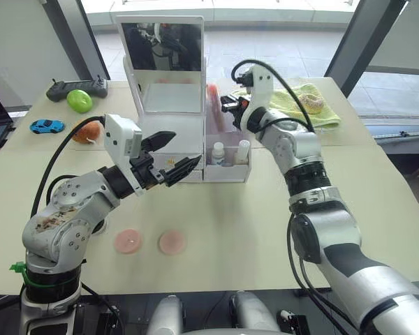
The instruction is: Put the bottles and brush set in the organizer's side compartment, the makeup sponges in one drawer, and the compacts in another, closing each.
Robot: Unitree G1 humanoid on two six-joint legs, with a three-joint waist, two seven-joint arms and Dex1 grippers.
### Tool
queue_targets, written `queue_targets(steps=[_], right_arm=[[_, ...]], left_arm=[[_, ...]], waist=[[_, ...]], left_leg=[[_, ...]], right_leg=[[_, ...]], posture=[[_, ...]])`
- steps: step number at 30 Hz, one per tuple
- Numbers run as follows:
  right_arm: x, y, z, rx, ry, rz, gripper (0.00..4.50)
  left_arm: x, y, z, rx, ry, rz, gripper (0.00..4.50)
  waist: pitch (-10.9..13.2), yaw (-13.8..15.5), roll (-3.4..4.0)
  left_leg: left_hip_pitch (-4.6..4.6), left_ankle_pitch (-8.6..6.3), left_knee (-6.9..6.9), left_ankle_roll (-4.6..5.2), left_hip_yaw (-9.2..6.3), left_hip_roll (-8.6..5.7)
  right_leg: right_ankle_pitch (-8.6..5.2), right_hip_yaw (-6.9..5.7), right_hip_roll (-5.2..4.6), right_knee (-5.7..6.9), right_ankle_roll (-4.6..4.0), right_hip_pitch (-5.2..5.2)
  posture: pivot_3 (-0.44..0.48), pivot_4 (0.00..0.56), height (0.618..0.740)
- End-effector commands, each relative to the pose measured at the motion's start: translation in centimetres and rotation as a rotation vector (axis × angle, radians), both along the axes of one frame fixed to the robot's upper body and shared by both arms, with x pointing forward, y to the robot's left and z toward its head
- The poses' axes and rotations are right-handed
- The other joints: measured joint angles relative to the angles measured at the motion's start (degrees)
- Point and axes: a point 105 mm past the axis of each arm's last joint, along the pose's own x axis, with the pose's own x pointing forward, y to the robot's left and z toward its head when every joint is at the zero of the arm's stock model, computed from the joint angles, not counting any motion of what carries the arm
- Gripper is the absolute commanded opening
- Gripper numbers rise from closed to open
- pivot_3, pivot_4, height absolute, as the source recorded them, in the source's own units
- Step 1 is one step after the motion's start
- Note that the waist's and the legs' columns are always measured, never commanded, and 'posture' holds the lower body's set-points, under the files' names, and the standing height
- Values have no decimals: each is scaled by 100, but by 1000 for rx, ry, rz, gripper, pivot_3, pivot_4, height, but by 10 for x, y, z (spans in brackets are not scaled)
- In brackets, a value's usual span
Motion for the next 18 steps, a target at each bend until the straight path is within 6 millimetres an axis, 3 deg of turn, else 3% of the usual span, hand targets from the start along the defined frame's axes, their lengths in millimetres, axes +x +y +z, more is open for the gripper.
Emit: queue_targets(steps=[1, 4, 9, 12, 18], right_arm=[[4, -3, 11, -13, -52, -24, 0], [7, -7, -3, -49, -5, -48, 0], [7, -11, 5, -18, -13, -55, 0], [6, -13, 16, 8, -35, -52, 614], [-2, -14, 46, 43, -91, -28, 2605]], left_arm=[[-1, 1, 13, -5, -64, 0, 4485], [-1, 1, 12, -5, -65, -2, 4485], [-1, 0, 12, -6, -67, -12, 4485], [-1, -1, 11, -6, -64, -19, 4500], [-1, -4, 10, -5, -59, -38, 4500]], waist=[[0, -11, 1], [0, -25, 1], [0, -40, 1], [1, -42, 1], [1, -43, 2]], left_leg=[[0, 0, 0, 0, 0, 0], [2, 0, -3, 0, -2, 2], [4, 0, -6, 0, -2, 2], [3, 0, -5, 0, -2, 2], [3, 0, -5, 0, -3, 1]], right_leg=[[0, 1, 0, 0, 0, 0], [0, 1, 2, 3, 0, -2], [1, 0, 3, 3, 0, 0], [1, 0, 2, 3, 0, 0], [1, 0, 2, 4, 0, 0]], posture=[[0, 150, 740], [0, 150, 740], [0, 150, 740], [0, 150, 740], [0, 150, 740]])
